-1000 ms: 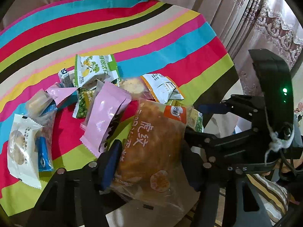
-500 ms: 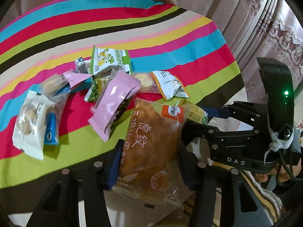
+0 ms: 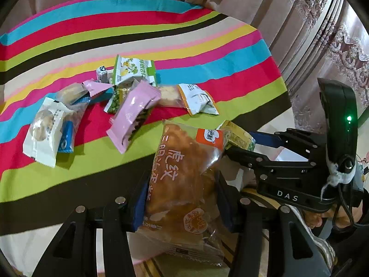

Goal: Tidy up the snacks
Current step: 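Carry both packets to the white box and open both tools to release them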

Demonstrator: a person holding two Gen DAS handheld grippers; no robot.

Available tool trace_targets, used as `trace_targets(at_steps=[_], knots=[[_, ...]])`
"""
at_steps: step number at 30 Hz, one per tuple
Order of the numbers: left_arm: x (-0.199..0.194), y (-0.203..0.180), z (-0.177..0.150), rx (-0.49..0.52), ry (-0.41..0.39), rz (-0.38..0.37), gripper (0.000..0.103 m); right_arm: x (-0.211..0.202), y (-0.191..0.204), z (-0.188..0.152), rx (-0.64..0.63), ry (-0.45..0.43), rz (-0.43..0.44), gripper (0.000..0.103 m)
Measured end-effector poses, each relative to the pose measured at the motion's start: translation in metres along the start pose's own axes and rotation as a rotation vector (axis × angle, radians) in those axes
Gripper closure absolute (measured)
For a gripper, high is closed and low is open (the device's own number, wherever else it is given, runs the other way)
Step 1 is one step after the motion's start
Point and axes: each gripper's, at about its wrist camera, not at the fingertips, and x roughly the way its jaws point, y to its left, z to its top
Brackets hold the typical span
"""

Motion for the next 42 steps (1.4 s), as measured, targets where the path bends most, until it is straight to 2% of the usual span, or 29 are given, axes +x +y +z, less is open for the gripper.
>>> trace_targets(at_steps=[14, 22, 30, 42], knots=[[-0.017, -0.029, -0.010, -0.011, -0.009, 0.021, 0.051, -0.032, -0.013, -0.022, 0.053, -0.034, 0.008, 0.052], [-0.019, -0.050, -0.014, -0.019, -0.003, -0.005, 0.051, -0.054, -0.031, -0.043, 0.095, -0.051, 0.003, 0.052], [-0.015, -0.079, -0.012, -0.015, -0.003, -0.050, 0.051, -0.073, -0.070, -0.072, 0.182, -0.056, -0.026, 0.052], [0.005, -0.134, -0.003, 0.055, 0.003, -0.112, 0.051, -0.100, -0.146, -0.117, 0.349, -0.057, -0.138, 0.052]])
